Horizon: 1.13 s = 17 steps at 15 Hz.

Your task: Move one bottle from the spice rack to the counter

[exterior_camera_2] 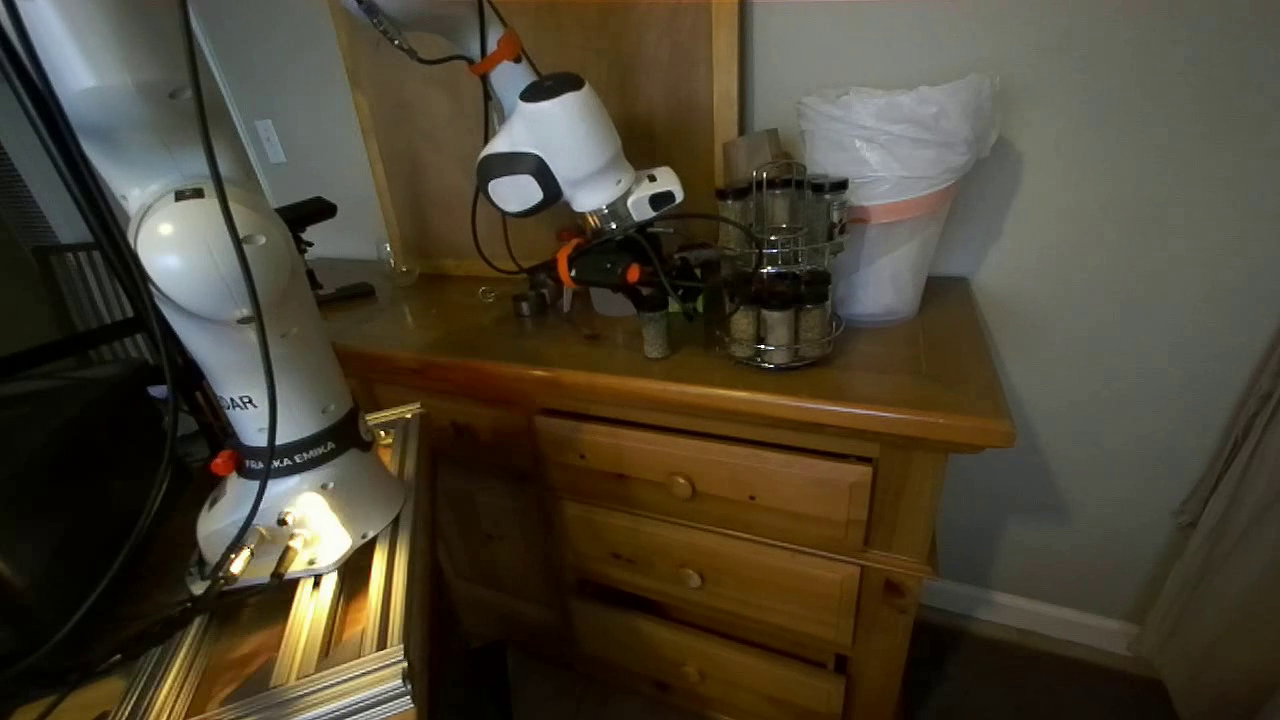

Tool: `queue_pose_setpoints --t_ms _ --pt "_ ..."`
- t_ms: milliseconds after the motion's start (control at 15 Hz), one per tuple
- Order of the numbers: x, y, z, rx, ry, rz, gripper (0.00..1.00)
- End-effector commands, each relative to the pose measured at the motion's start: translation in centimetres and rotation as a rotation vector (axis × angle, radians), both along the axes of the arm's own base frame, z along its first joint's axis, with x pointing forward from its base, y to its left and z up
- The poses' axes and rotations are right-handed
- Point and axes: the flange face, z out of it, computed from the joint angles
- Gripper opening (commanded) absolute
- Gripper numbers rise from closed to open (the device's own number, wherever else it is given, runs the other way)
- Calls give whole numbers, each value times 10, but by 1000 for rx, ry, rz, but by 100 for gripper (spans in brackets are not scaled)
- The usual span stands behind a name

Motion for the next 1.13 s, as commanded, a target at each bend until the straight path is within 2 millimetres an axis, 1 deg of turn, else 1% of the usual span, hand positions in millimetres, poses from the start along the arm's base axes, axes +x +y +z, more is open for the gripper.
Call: queue_pose_setpoints --t_ms 0,267,467,600,667,800,867,1067 --pt "3 -4 29 -34 -107 9 100" --pt "4 0 65 28 -158 68 100" --pt "-3 7 97 108 -193 188 100" --pt "-7 5 114 135 -223 245 100" --pt "4 7 96 89 -187 187 100" --pt "1 5 112 113 -213 219 100" --pt "-1 5 115 118 -219 224 100" --pt "-2 5 115 118 -218 231 100"
